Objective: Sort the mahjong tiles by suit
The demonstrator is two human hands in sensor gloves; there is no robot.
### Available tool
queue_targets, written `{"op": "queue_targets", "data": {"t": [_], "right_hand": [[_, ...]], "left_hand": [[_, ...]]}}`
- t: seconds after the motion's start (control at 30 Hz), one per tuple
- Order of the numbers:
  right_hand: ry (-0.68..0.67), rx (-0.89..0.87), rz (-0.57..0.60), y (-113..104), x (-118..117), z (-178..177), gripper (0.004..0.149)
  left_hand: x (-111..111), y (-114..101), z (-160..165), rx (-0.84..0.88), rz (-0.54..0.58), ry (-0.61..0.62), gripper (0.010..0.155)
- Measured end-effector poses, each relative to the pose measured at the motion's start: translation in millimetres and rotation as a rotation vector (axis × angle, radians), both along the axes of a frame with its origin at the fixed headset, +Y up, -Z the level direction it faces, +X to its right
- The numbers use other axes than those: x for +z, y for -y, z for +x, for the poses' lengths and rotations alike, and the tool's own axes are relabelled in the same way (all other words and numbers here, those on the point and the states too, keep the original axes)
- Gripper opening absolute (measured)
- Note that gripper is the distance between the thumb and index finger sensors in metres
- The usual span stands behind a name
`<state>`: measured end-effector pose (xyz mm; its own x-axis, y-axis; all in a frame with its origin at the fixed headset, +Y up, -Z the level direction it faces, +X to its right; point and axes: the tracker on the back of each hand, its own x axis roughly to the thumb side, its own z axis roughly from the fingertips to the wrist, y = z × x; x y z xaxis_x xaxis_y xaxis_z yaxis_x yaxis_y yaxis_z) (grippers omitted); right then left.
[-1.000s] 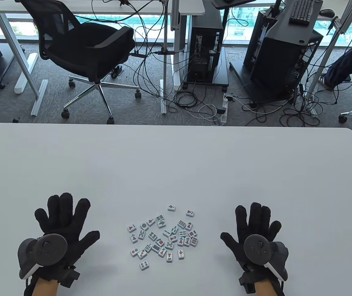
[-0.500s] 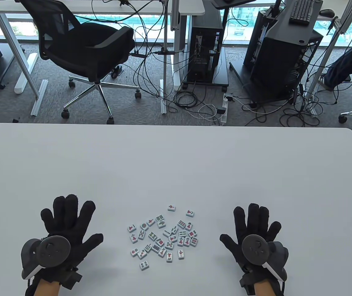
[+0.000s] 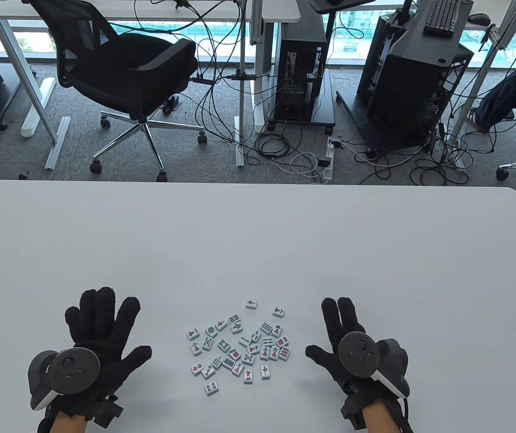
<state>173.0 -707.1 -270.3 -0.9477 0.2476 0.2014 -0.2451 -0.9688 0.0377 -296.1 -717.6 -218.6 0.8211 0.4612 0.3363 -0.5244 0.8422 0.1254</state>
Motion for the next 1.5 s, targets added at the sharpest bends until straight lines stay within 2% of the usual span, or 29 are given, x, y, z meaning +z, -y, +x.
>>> {"op": "queue_targets", "data": {"t": [0.17, 0.23, 0.33, 0.53, 0.6, 0.7, 0.87, 1.03, 1.27, 1.5], "right_hand": [[0.063, 0.072, -0.057, -17.4, -33.6, -24.6, 0.086], [0.11, 0.063, -0.131, -17.7, -51.4, -34.4, 0.083], [0.193, 0.039, -0.284, -8.1, -78.6, -47.3, 0.08], [0.3, 0.057, -0.396, 22.6, -112.0, -75.8, 0.066], [0.316, 0.1, -0.411, 30.8, -117.3, -84.5, 0.062], [0.334, 0.18, -0.373, 35.1, -122.4, -91.1, 0.06], [0.354, 0.286, -0.396, 38.9, -128.3, -101.5, 0.056], [0.404, 0.301, -0.527, 45.8, -131.9, -108.5, 0.061], [0.43, 0.379, -0.542, 54.4, -133.1, -116.2, 0.065], [0.439, 0.328, -0.58, 61.8, -136.6, -118.3, 0.064]], "left_hand": [[0.6, -0.3, 1.5, -0.003, 0.002, 0.009, 0.083], [0.5, -0.6, 0.4, 0.015, 0.003, 0.01, 0.083], [0.7, -1.3, -0.3, 0.037, 0.004, 0.012, 0.083], [-1.1, 0.5, -1.7, 0.059, -0.066, 0.013, 0.083], [-2.0, 1.4, -3.2, 0.076, -0.085, 0.01, 0.082], [-3.3, 2.3, -4.0, 0.083, -0.111, 0.005, 0.082], [-6.1, 6.5, -3.1, 0.11, -0.193, 0.017, 0.082], [-5.9, 5.2, -3.3, 0.106, -0.191, 0.015, 0.082], [-5.5, 3.9, -3.6, 0.11, -0.195, 0.009, 0.082], [-5.7, 4.5, 0.1, 0.09, -0.202, 0.021, 0.081]]}}
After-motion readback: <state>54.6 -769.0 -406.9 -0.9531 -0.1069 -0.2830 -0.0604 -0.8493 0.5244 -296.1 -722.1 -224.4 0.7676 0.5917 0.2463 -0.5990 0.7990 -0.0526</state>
